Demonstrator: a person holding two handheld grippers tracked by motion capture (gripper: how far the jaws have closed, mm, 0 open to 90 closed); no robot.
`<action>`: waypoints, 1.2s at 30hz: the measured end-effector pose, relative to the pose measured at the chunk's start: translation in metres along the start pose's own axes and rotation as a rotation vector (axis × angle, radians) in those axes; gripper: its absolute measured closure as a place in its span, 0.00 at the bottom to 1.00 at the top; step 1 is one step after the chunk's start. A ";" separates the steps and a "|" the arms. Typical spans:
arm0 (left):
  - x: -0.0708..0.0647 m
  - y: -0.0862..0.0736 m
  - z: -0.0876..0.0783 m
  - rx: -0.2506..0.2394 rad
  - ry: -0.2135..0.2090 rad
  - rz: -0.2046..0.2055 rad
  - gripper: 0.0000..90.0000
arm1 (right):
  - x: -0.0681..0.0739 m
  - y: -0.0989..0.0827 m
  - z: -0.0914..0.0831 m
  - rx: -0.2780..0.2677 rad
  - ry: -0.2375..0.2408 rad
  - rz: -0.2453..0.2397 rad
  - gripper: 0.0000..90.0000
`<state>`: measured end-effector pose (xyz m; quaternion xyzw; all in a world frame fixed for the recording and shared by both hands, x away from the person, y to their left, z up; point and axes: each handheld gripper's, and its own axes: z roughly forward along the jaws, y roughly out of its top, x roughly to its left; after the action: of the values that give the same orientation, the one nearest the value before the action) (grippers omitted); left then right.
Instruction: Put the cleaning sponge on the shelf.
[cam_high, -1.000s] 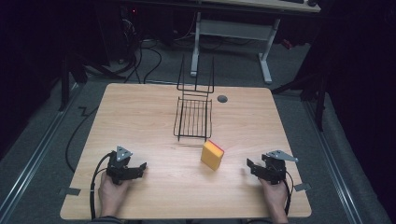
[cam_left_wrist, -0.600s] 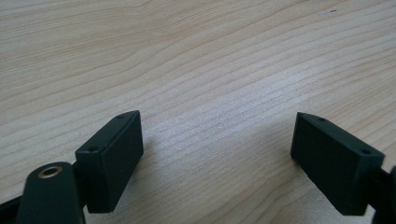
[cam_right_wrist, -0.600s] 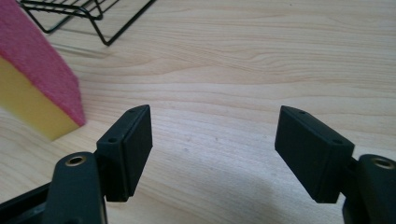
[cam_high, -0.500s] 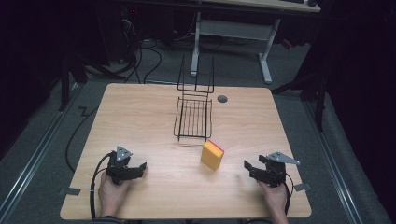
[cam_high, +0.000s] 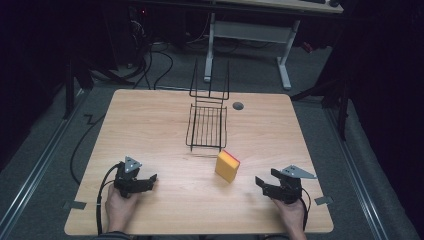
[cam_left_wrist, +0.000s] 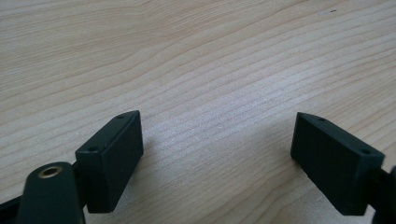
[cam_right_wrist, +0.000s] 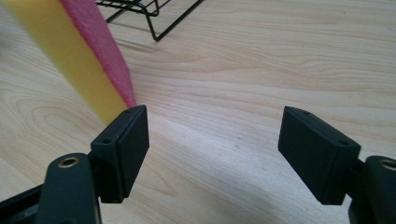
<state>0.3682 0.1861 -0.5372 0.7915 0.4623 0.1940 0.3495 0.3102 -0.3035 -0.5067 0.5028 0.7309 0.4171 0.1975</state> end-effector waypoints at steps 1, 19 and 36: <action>0.000 0.000 0.000 0.000 0.000 0.000 0.20 | 0.003 0.001 -0.001 -0.005 0.006 -0.008 0.28; 0.000 0.000 0.000 0.000 0.000 0.000 0.20 | 0.026 0.009 0.001 -0.015 0.069 -0.086 0.28; 0.000 0.000 0.000 0.000 0.000 0.000 0.20 | 0.049 0.028 0.009 -0.034 0.132 -0.154 0.28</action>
<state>0.3682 0.1861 -0.5372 0.7915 0.4623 0.1940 0.3495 0.3118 -0.2520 -0.4828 0.4131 0.7718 0.4450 0.1890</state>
